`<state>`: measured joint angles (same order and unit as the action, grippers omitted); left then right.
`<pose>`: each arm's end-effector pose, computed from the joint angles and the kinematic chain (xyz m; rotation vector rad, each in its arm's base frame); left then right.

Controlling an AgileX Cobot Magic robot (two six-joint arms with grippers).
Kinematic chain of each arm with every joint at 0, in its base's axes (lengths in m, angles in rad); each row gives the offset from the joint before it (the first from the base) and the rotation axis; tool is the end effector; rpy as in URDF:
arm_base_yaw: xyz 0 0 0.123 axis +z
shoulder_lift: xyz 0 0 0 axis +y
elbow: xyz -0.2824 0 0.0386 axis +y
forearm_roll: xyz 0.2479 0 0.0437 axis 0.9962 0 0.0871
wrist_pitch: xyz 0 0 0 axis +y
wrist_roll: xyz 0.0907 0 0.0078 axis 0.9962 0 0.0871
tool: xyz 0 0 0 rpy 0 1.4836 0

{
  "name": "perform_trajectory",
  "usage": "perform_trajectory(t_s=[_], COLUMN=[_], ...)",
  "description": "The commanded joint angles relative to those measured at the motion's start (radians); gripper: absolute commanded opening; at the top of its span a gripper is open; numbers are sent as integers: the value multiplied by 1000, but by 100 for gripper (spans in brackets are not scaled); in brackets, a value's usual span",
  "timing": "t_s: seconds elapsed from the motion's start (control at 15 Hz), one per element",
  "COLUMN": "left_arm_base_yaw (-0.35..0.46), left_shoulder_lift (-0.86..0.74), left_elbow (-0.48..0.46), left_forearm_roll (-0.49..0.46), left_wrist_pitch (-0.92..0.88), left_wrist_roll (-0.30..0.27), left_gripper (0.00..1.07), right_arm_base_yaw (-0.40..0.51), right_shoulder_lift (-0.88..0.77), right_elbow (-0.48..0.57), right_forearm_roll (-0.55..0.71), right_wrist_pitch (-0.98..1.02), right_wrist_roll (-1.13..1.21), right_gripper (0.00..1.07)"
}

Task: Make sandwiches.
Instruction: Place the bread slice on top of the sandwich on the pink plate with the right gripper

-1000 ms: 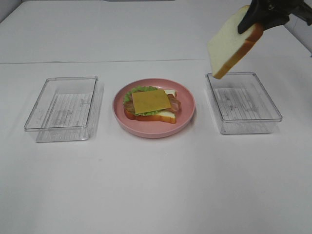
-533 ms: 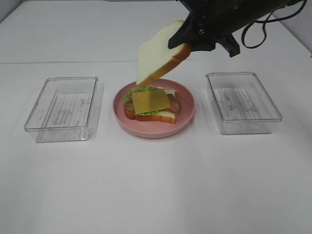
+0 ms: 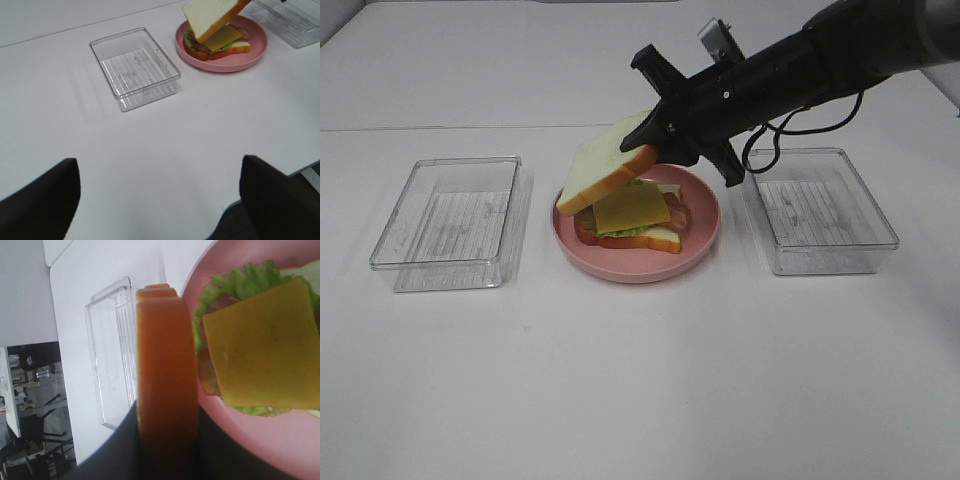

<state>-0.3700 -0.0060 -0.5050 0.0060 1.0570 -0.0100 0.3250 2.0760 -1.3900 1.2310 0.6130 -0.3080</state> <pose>-0.0056 0.0027 0.2788 0.3645 2.0045 -0.2320 0.4026 0.1879 0.1718 0.3900 2.5670 1.1899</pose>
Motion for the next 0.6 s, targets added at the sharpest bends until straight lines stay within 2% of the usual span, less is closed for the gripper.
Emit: perform_trajectory(t_s=[0.07,0.2,0.4,0.53,0.6], left_arm_base_yaw=[1,1,1,1,1], left_shoulder_lift=[-20,-20,-20,-20,-20], left_elbow=[6,6,6,6,6], left_forearm_roll=[-6,-6,-6,-6,-6], left_wrist_pitch=[-11,-11,-11,-11,-11], left_wrist_roll=[4,4,4,4,4], left_gripper=[82,82,82,82,82], right_arm_base_yaw=[1,1,1,1,1], right_shoulder_lift=[53,75,78,78,78], right_elbow=[3,3,3,3,3], right_forearm_roll=[119,135,77,17,-5], right_wrist_pitch=[-1,-4,-31,-37,-37], right_wrist_roll=[-73,-79,-68,-43,-31], right_gripper=[0,0,1,22,40])
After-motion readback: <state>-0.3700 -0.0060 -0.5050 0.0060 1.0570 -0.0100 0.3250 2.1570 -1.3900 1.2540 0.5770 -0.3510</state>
